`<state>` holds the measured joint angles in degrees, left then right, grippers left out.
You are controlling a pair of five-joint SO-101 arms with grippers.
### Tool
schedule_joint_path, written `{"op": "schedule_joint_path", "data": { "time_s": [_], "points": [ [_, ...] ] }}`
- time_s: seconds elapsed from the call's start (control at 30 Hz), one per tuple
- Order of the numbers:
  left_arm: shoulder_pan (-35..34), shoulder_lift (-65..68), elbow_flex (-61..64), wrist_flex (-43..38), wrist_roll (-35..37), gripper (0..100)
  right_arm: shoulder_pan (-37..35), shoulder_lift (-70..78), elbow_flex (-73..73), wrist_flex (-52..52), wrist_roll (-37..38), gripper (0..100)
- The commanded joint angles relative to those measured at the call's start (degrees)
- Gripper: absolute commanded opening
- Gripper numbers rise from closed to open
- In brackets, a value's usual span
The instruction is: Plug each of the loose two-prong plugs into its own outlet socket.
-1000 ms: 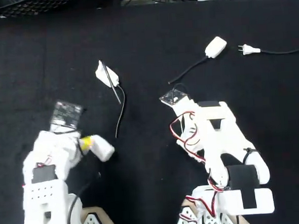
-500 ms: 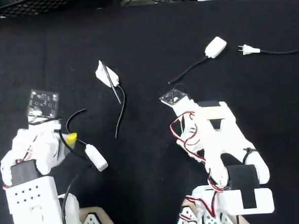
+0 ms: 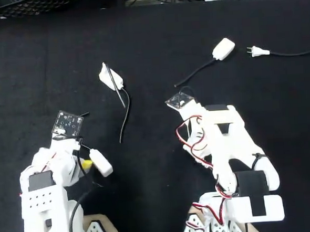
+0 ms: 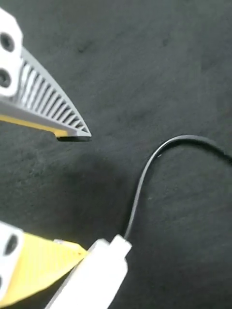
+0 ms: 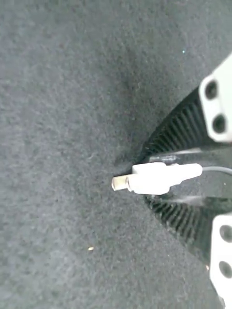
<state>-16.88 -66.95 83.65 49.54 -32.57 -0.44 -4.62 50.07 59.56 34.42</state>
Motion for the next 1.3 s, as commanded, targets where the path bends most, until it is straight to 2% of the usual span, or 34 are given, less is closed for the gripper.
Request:
{"op": "schedule_joint_path", "data": {
  "time_s": [0.0,0.17,0.3,0.4,0.6,0.77,1.0,1.07,1.27],
  "points": [
    [3.21,-0.09,-1.1,-1.85,-0.53,34,0.53,-0.22,-0.48,-2.73,-0.53,1.5],
    [11.74,-0.09,-2.07,-1.85,0.0,34,0.53,-0.22,-0.48,-2.73,-0.44,1.5],
    [18.24,0.0,-2.68,-2.29,4.75,34,0.53,-0.22,-0.48,-2.73,-0.44,1.5],
    [21.41,0.0,-3.03,-4.84,5.63,34,0.53,-0.22,-0.48,-2.64,-0.35,1.5],
    [22.02,5.36,-3.47,-14.68,6.95,34,0.53,-0.22,-0.4,-2.64,-0.26,1.5],
    [21.93,25.67,-7.52,-26.02,7.03,34,0.53,-0.22,-0.31,-2.64,-0.44,1.5],
    [21.49,54.07,-30.11,-17.23,7.12,34,0.62,-0.22,-0.22,-2.64,-0.53,1.5],
    [21.32,55.21,-31.96,-15.03,7.12,34,0.62,-0.22,-0.22,-2.64,-0.62,1.5],
    [21.49,55.3,-32.57,-15.82,7.03,34,0.62,-0.22,-0.22,-2.64,-0.53,1.5]
  ]
}}
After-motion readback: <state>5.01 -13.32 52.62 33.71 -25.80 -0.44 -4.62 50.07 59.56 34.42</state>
